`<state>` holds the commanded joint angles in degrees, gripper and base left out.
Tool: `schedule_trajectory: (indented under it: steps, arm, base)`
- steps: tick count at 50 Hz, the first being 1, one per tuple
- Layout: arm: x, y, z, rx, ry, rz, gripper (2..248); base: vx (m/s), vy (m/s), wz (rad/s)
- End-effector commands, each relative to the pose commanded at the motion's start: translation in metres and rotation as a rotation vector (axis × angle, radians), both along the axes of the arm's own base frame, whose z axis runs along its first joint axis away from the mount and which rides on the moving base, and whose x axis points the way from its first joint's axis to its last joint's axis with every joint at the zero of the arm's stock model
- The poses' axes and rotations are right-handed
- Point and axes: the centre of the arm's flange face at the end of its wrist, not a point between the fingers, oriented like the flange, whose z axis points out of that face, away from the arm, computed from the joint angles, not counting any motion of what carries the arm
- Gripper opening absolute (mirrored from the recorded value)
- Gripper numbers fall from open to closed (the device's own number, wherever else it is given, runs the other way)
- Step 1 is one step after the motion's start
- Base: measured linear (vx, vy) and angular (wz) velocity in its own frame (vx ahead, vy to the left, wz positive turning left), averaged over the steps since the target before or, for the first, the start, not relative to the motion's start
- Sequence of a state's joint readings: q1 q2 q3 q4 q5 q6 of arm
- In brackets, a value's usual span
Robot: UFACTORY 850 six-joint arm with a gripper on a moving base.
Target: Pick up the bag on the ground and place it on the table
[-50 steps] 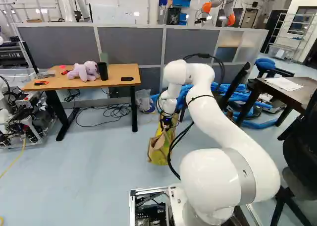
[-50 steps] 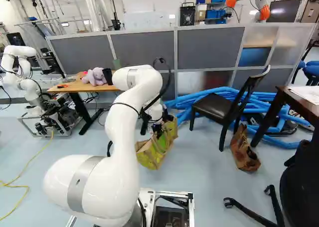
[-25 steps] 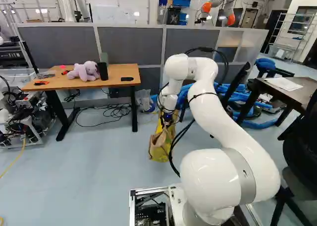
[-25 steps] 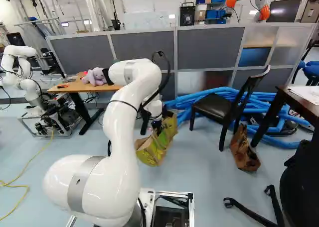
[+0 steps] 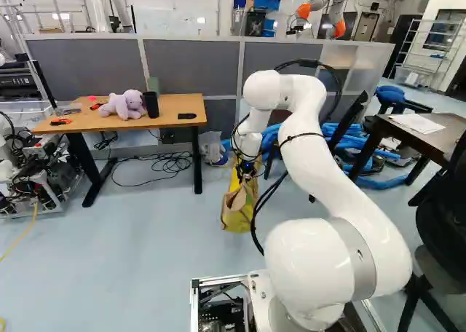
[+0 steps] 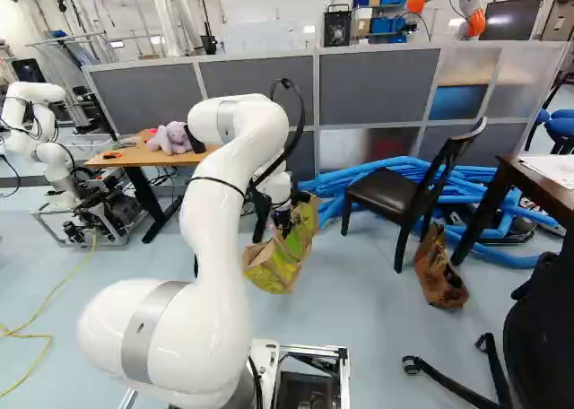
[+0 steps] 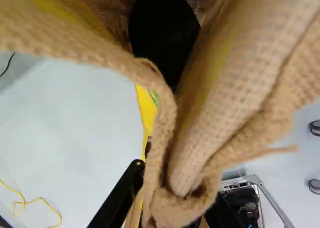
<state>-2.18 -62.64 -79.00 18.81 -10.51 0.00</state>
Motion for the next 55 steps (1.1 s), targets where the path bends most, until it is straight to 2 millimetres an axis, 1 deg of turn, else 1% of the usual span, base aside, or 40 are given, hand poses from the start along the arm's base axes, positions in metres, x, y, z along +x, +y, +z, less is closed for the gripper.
schedule_trajectory:
  steps: [31, 55]
  arm:
    - [0.007, -0.001, 0.046, -0.019, -0.041, 0.068, 21]
    - [0.011, -0.003, 0.081, -0.013, -0.023, 0.105, 21]
  base:
    - [0.0, 0.0, 0.0]
    - [0.0, 0.0, 0.0]
